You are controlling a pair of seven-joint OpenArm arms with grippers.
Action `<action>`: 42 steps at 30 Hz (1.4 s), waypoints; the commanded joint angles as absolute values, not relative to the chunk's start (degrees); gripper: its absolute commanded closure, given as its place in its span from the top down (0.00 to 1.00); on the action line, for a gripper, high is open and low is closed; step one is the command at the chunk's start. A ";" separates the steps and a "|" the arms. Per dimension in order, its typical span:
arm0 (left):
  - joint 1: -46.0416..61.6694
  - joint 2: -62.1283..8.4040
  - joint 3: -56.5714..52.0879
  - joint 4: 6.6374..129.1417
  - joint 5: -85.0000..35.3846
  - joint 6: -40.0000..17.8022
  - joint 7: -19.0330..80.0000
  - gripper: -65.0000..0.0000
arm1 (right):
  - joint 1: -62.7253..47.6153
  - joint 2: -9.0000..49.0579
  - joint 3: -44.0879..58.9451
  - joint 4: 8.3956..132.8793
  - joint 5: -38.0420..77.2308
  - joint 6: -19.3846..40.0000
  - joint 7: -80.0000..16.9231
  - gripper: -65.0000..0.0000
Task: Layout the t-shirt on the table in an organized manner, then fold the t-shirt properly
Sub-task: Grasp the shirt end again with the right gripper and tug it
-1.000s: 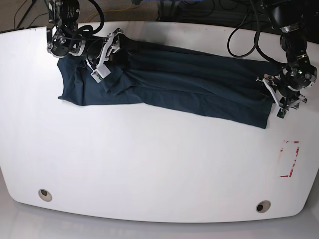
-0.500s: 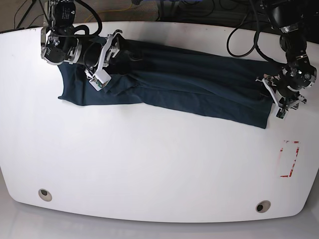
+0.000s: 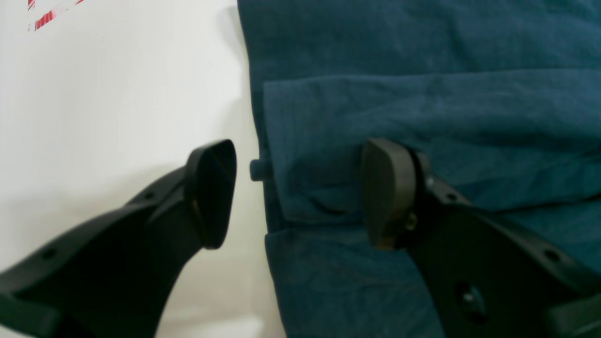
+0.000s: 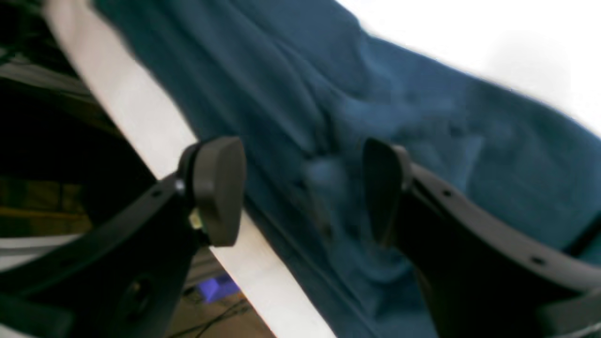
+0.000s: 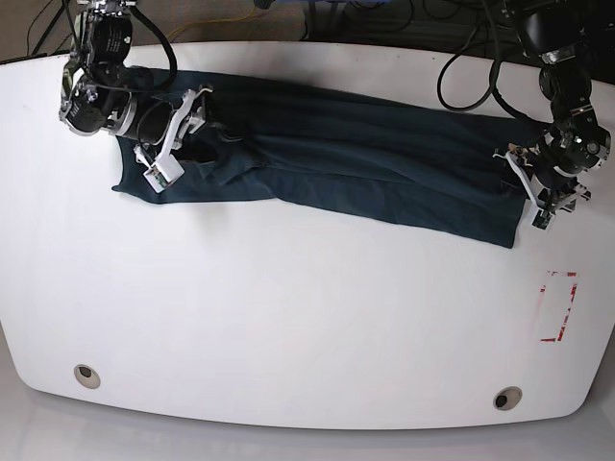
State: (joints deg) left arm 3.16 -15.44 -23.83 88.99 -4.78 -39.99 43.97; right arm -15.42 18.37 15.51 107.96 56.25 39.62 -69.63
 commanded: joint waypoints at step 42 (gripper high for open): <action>2.33 -16.31 -24.22 90.15 -5.32 -40.00 42.95 0.60 | -14.55 18.59 16.84 111.52 56.22 40.00 -70.20 0.57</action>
State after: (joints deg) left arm 3.16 -15.44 -23.86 88.99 -4.78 -39.97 43.97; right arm -15.22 17.93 15.14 110.85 55.64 39.66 -70.89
